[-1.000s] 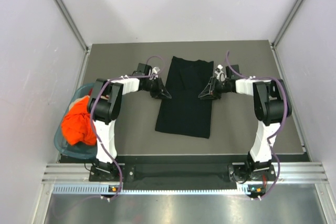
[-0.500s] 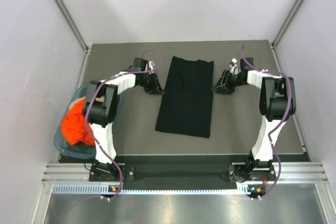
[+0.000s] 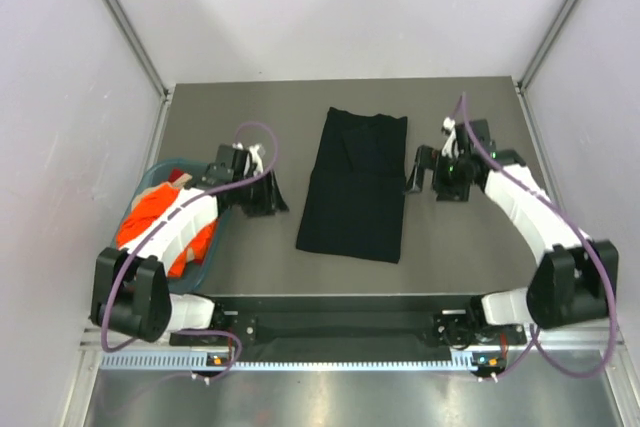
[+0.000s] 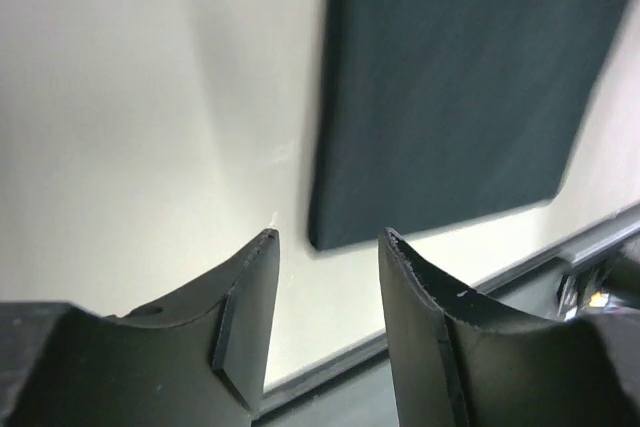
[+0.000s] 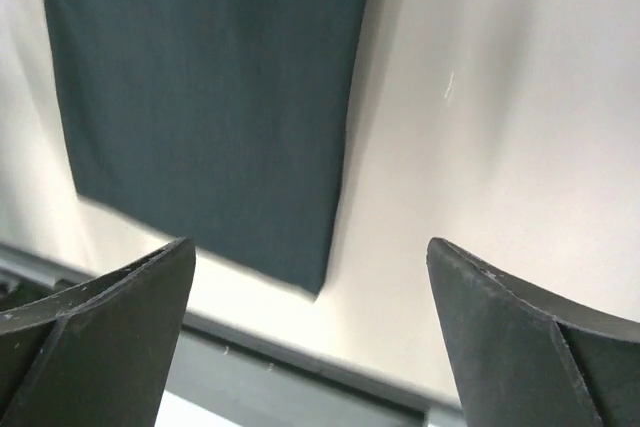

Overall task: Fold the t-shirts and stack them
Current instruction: Fold the tshirt

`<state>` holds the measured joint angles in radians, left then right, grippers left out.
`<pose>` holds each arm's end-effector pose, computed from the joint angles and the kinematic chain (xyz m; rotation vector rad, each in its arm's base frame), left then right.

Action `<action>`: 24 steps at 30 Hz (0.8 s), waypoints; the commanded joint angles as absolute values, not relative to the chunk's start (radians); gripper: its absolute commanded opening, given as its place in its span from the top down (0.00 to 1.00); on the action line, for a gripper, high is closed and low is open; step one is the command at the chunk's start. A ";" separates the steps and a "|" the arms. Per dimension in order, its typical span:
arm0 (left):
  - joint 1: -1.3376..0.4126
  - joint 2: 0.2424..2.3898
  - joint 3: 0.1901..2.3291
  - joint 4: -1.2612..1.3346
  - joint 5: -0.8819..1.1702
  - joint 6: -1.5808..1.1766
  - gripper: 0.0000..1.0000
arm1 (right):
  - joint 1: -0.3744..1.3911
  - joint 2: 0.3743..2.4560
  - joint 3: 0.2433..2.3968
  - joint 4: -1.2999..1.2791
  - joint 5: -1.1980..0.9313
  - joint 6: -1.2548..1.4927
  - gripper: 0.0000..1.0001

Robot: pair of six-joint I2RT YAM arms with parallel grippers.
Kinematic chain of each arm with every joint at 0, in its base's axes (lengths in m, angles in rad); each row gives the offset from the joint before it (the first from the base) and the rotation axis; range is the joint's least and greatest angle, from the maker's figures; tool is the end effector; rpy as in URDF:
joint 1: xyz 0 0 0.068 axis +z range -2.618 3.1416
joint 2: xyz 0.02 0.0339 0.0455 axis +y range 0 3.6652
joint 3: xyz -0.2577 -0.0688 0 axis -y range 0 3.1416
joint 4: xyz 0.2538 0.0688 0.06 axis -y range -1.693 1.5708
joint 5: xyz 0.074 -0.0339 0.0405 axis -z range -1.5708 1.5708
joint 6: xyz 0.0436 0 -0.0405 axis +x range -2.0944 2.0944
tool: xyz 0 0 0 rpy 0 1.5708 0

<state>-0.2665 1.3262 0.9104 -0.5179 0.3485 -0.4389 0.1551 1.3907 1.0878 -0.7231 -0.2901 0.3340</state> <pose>0.2685 -0.0887 0.2235 -0.0726 2.5730 -0.7173 0.2885 0.0577 0.2496 0.1280 2.6285 0.5505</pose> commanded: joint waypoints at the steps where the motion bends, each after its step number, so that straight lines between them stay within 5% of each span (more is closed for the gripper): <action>1: -0.264 1.276 0.784 -0.551 0.426 -0.478 0.50 | 0.198 1.269 0.962 -0.770 -0.210 0.487 0.00; 10: -0.268 1.311 0.690 -0.462 0.485 -0.616 0.51 | 0.261 1.065 0.536 -0.384 -0.476 0.796 0.03; 19: -0.268 1.399 0.687 -0.434 0.482 -0.673 0.52 | 0.328 1.137 0.356 -0.106 -0.483 0.931 0.43; 24: -0.268 1.446 0.684 -0.436 0.489 -0.681 0.52 | 0.330 1.184 0.336 -0.061 -0.459 0.931 0.46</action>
